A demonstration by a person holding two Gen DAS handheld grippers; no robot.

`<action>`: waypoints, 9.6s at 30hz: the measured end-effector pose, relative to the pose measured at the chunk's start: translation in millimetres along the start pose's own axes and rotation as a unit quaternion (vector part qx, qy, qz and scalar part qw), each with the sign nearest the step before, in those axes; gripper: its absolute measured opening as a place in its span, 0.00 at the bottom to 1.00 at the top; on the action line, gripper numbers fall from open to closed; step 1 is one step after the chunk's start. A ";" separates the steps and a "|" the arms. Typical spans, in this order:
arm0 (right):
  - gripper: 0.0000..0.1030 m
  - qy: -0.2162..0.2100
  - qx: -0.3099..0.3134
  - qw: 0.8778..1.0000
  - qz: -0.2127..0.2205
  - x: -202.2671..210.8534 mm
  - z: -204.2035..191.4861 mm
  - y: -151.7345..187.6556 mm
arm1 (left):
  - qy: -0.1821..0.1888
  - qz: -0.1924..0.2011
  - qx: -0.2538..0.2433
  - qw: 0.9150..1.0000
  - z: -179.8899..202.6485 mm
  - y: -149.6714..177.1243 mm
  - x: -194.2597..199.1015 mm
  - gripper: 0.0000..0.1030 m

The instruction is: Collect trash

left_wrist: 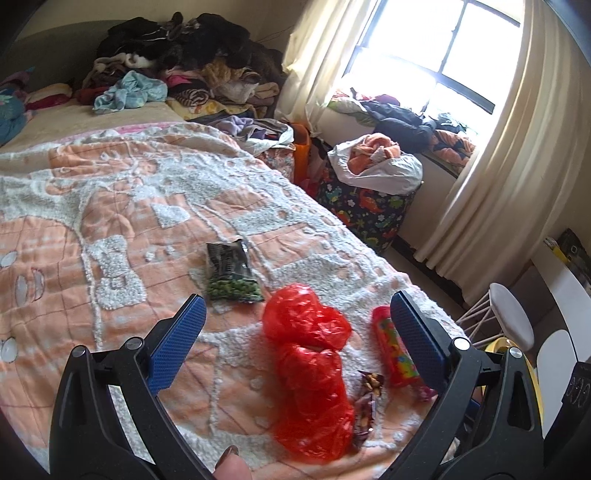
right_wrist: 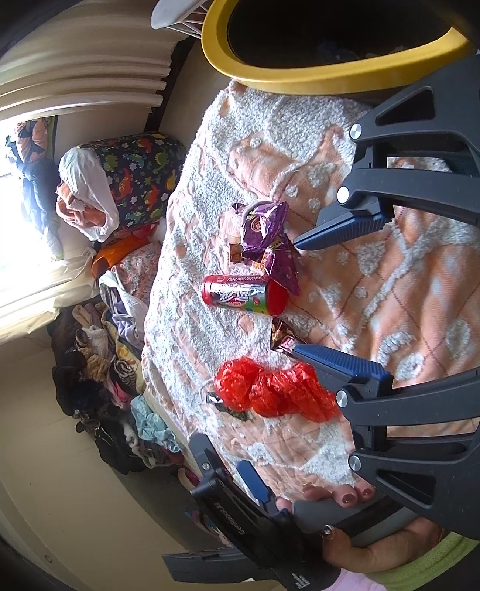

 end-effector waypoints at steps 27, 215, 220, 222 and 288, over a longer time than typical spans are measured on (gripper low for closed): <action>0.28 -0.003 -0.033 0.999 -0.021 -33.6 9.8 -2.4 | -0.024 -0.062 0.115 0.991 -78.9 -11.1 -75.4 0.63; 0.54 0.056 -0.124 0.986 0.091 94.0 166.4 -4.0 | 0.128 -0.099 -0.153 0.975 182.9 72.1 -29.8 0.84; 0.54 0.040 -0.094 0.991 0.082 83.5 136.5 -6.9 | 0.109 -0.084 -0.134 0.981 159.7 58.7 -26.4 0.84; 0.54 0.034 -0.083 0.993 0.077 79.3 125.6 -7.8 | 0.099 -0.080 -0.122 0.984 147.9 53.1 -26.1 0.84; 0.30 0.004 -0.056 0.997 0.053 46.7 85.5 -15.3 | 0.117 -0.180 -0.114 0.970 109.9 81.7 -25.1 0.12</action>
Point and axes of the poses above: each gripper's, at about its wrist camera, not at the fingertips, and x roughly against the way its jaws point, z to its right, y to its underside, the point moved 6 cm from there along -x, roughly the way its jaws point, and after that the axes turned 11 degrees about y, right-handed, at the moved point
